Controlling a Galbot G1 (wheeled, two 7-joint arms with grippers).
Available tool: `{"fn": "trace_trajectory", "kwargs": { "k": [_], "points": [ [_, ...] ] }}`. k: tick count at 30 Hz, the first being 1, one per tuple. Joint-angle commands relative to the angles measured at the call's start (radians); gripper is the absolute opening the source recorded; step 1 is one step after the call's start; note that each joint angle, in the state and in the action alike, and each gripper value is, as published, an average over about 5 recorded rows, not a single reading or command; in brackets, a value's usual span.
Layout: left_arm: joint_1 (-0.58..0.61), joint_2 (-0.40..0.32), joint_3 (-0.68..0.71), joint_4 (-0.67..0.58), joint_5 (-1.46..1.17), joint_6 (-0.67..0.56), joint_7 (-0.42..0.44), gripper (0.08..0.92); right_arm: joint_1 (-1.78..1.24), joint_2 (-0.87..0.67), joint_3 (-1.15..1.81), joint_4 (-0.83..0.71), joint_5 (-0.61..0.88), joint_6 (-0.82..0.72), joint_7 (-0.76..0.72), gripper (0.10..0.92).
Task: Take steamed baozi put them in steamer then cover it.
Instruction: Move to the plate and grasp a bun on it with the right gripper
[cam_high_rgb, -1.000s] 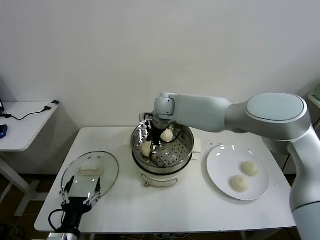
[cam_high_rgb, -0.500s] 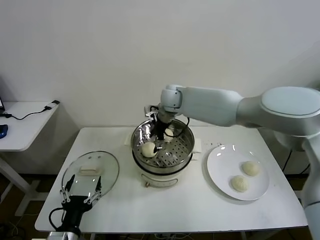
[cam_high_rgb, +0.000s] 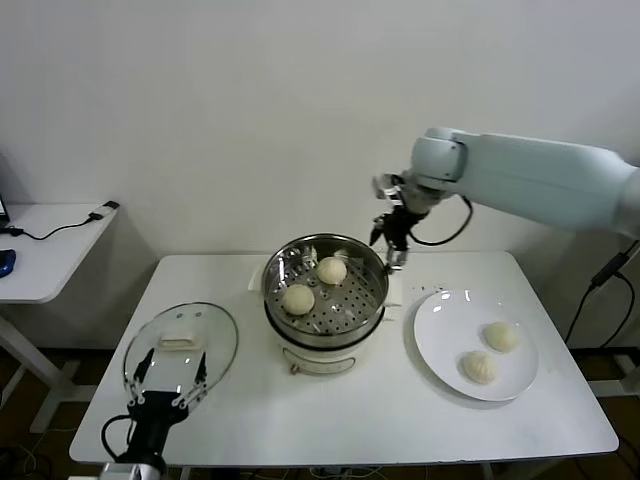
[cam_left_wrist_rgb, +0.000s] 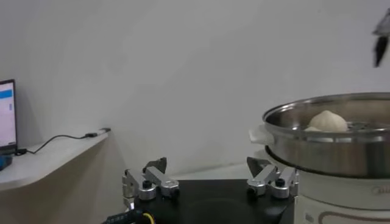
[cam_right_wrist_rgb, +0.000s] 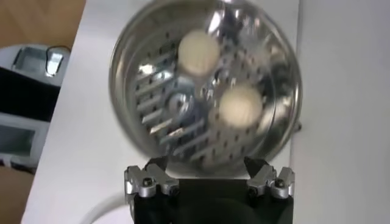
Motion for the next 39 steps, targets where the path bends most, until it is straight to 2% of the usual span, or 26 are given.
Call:
{"fn": "trace_trajectory", "kwargs": {
  "k": [1, 8, 16, 24, 39],
  "points": [
    [0.007, 0.003, -0.004, 0.0, 0.005, 0.001, 0.0, 0.823, -0.08, -0.31, 0.023, 0.162, -0.159, 0.002, 0.005, 0.823],
    [0.017, 0.0, -0.013, -0.001, 0.01, 0.002, -0.001, 0.823, -0.372, -0.401, 0.188, 0.113, -0.359, 0.035, -0.036, 0.823],
    [0.023, -0.007, -0.019, 0.002, 0.017, 0.004, -0.002, 0.823, -0.609, -0.394, 0.36, 0.014, -0.503, 0.07, -0.058, 0.823],
    [0.021, -0.012, -0.016, 0.014, 0.026, 0.007, -0.003, 0.823, -0.732, -0.34, 0.465, -0.076, -0.563, 0.088, -0.055, 0.823],
    [0.012, -0.016, -0.015, 0.028, 0.033, 0.008, -0.004, 0.823, -0.757, -0.245, 0.503, -0.142, -0.564, 0.089, -0.041, 0.822]
  ]
}}
